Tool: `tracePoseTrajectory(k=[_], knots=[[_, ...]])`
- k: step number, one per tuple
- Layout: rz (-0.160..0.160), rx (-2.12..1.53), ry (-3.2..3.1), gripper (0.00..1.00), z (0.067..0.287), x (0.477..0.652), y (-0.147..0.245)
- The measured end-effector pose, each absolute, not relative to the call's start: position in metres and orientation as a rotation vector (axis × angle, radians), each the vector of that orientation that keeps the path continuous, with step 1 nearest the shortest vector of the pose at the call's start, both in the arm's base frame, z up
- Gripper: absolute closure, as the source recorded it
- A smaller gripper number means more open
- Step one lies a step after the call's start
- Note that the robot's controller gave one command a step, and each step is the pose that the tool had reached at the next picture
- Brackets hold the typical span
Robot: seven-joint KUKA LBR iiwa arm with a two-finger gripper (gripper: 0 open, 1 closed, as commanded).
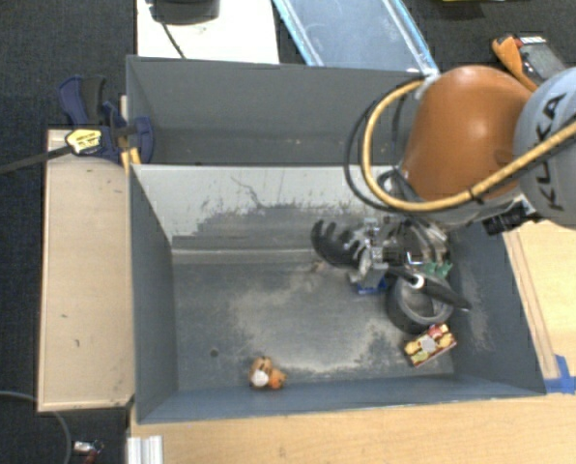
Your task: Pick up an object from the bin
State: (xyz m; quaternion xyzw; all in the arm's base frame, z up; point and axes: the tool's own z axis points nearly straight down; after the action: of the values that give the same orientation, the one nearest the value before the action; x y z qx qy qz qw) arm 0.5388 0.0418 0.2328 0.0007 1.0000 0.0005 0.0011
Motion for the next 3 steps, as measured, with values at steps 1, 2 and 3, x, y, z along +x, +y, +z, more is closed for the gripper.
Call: tracePoseTrajectory(k=[1,2,3], knots=[[0.002,0.002,3.140,0.00,0.233,0.539,0.042],[0.003,0.066,3.136,0.00,0.296,0.552,0.043],[0.002,0.101,3.146,0.00,0.326,0.521,0.002]])
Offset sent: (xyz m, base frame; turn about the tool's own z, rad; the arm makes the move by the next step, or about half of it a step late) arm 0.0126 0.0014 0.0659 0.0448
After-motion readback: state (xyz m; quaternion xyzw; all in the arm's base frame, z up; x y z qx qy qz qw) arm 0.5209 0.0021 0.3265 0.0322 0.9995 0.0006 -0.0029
